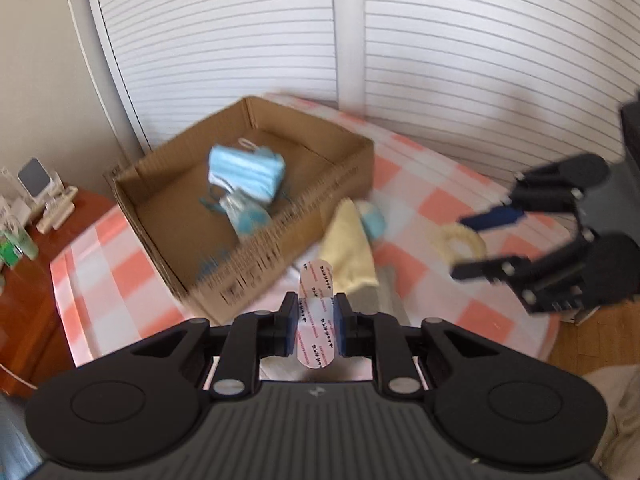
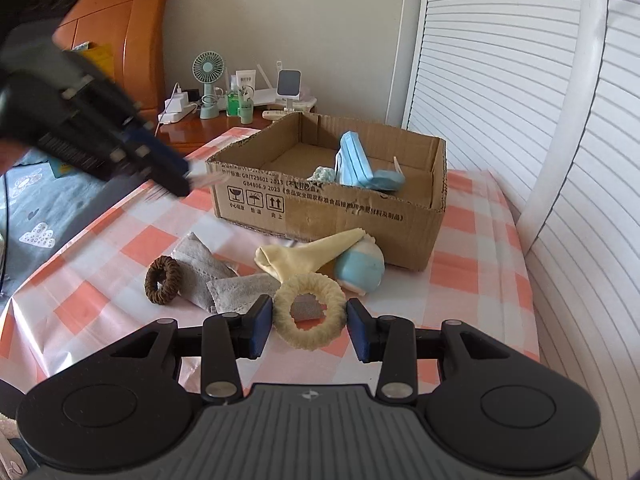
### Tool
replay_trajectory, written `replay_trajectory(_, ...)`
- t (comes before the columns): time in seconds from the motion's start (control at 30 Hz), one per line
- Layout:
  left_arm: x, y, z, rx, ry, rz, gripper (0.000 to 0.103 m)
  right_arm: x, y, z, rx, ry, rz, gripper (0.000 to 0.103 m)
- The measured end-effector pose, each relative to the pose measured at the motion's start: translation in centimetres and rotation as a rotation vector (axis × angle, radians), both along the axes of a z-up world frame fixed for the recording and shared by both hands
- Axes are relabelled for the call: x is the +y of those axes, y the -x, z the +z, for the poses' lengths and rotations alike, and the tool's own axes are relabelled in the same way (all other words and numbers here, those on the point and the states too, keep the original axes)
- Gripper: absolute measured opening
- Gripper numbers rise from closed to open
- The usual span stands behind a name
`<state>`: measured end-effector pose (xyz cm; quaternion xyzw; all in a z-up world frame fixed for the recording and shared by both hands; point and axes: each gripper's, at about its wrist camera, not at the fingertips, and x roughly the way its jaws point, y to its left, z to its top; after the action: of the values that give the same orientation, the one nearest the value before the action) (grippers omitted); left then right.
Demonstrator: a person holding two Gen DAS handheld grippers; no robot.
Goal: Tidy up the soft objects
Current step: 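Drop the bandage strip into the box with the left gripper while the right gripper drops the cream ring in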
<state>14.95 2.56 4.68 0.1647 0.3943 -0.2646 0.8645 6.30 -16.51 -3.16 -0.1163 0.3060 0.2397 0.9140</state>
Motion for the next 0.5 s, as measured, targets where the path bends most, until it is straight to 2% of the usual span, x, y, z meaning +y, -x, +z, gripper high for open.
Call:
replay_trajectory(0.13, -0.5, -4.2, 1.0, -0.015, -0.012, 0.029, 0.017, -0.2, 0.0, 0.4, -0.009, 0.003, -0.011, 0.045)
replay_trajectory(0.27, -0.7, -8.4, 0.8, -0.032, -0.027, 0.088, 0.017, -0.6, -0.3, 0.5, -0.009, 0.000, -0.028, 0.045)
replay_trajectory(0.3, -0.7, -9.3, 0.5, -0.031, -0.028, 0.108, 0.020, -0.7, -0.4, 0.6, -0.010, 0.001, -0.032, 0.045)
replay_trajectory(0.33, -0.7, -10.2, 0.2, -0.030, -0.028, 0.125, 0.025, -0.8, -0.4, 0.7, -0.011, 0.001, -0.035, 0.045)
replay_trajectory(0.37, -0.6, -11.1, -0.3, -0.035, -0.032, 0.155, 0.041, -0.9, -0.5, 0.7, -0.010, 0.001, -0.037, 0.045)
replay_trajectory(0.4, -0.5, -11.9, -0.7, -0.039, -0.037, 0.186, 0.063, -1.0, -0.5, 0.8, -0.011, 0.002, -0.040, 0.045)
replay_trajectory(0.47, -0.3, -12.8, -1.7, -0.060, -0.070, 0.248, 0.076, -1.2, -0.8, 0.8, -0.013, 0.002, -0.048, 0.045)
replay_trajectory(0.5, -0.3, -12.8, -2.0, -0.077, -0.084, 0.272, 0.076, -1.3, -0.9, 0.9, -0.014, 0.002, -0.051, 0.045)
